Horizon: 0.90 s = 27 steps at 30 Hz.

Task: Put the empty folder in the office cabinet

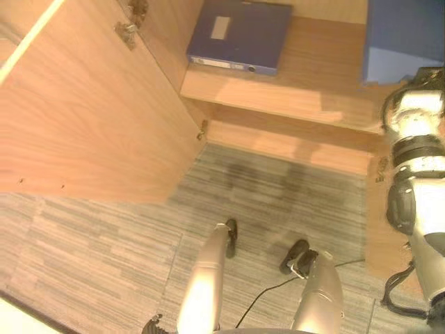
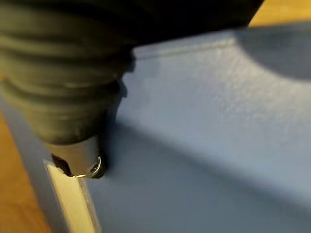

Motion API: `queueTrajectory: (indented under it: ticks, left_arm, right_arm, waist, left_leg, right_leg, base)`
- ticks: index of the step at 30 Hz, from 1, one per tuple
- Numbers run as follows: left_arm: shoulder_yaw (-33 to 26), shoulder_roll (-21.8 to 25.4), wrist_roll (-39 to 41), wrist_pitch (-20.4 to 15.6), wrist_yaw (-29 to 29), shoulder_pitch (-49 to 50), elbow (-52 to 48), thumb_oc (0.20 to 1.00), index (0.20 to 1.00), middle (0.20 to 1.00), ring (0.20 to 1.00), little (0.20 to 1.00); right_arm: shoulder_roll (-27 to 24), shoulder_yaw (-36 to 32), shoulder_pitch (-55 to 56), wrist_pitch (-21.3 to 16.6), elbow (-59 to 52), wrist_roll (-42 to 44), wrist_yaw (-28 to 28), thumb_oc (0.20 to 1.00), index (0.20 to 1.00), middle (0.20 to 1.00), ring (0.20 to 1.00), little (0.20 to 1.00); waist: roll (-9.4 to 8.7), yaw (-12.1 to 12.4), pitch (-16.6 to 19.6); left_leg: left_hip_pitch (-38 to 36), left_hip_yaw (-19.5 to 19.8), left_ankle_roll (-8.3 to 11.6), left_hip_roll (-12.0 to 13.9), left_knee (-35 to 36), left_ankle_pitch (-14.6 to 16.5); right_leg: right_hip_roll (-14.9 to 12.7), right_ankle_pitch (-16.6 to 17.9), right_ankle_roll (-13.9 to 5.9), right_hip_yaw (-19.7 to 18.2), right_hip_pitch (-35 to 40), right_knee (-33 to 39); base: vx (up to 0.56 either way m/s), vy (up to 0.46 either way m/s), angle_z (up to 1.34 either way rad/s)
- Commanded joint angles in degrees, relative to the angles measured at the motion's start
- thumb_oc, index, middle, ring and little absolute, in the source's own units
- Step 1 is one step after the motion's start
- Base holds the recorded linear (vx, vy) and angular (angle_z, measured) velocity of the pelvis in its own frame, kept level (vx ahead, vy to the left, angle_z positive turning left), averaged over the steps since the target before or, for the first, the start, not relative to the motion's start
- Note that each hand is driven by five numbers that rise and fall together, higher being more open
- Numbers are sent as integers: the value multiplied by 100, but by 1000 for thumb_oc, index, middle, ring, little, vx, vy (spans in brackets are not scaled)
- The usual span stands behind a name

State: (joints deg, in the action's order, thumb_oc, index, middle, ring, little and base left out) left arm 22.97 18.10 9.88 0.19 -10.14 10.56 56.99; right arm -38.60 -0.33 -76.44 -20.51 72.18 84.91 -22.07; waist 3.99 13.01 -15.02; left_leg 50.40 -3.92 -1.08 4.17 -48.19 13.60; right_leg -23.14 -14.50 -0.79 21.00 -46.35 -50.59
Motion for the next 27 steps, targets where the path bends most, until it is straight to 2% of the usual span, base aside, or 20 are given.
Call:
queueTrajectory:
  ticks: [1, 7, 8, 9, 14, 19, 26, 27]
  left_arm:
    - [188, 342, 110, 149, 30, 416, 296, 1000, 1000, 1000, 1000, 1000]
    - [26, 322, 95, 109, -9, 468, 538, 1000, 1000, 1000, 1000, 1000]
    - [-15, 305, -161, 74, -218, 207, 1038, 1000, 1000, 1000, 1000, 1000]
    - [-45, 252, -199, 8, -250, 130, 1178, 1000, 1000, 1000, 1000, 1000]
    - [-269, 197, -191, -44, -328, 69, 1625, 1000, 1000, 1000, 1000, 1000]
    - [-327, 319, -227, -75, -343, -76, 1662, 1000, 1000, 1000, 1000, 1000]
    - [-284, 347, -251, -110, -345, -266, 1657, 1000, 1000, 1000, 1000, 1000]
    - [-273, 302, -256, -116, -348, -295, 1672, 1000, 1000, 1000, 1000, 1000]
  right_arm:
    - [-791, 337, -607, 123, -113, -248, 189, 200, 200, 200, 200, 200]
    - [-1115, 477, -757, 199, 186, -130, 263, 200, 200, 200, 200, 200]
    - [-848, 429, -754, 61, 120, -83, 355, 200, 200, 200, 200, 200]
    - [-805, 400, -736, 16, 82, -85, 356, 200, 200, 200, 200, 200]
    - [-1213, 458, -606, 60, 175, -37, 404, 200, 200, 200, 200, 200]
    - [-1096, 240, -405, 3, 235, 98, 428, 200, 200, 200, 200, 200]
    - [-920, 38, -228, -53, 178, 70, 400, 200, 200, 200, 200, 200]
    - [-778, 10, -51, -17, 138, -3, 404, 200, 200, 200, 200, 200]
  waist:
    - [-106, 294, 68]
    - [-79, 462, 167]
    - [-91, 464, 201]
    - [-106, 443, 189]
    - [-199, 550, 183]
    - [-171, 595, 147]
    - [-126, 560, 118]
    - [-104, 556, 110]
  left_leg:
    - [-7, 178, 73, 38, -51, 449]
    - [109, 285, 102, 8, -48, 421]
    - [121, 291, 112, 15, -63, 415]
    - [131, 294, 114, 18, -67, 417]
    - [28, 355, 159, -3, 93, 335]
    - [-290, 381, 215, 7, 479, 206]
    - [-313, 395, 243, 21, 524, 141]
    - [-406, 396, 242, 34, 616, 108]
  right_leg:
    - [19, -318, -381, -166, 669, 200]
    - [-61, -340, -434, -34, 636, 146]
    - [-61, -336, -438, -30, 640, 144]
    - [-58, -337, -438, -27, 634, 146]
    - [-123, -324, -469, 71, 805, 195]
    - [-99, -237, -526, 203, 1071, 431]
    - [-126, -204, -562, 282, 1111, 447]
    - [-111, -181, -581, 293, 1175, 486]
  base:
    - [1, -21, 17]
    - [21, -44, 15]
    - [14, -24, 10]
    - [18, -52, 9]
    - [25, -80, 14]
    - [8, -41, 8]
    - [-2, -26, 1]
    - [0, 0, 0]
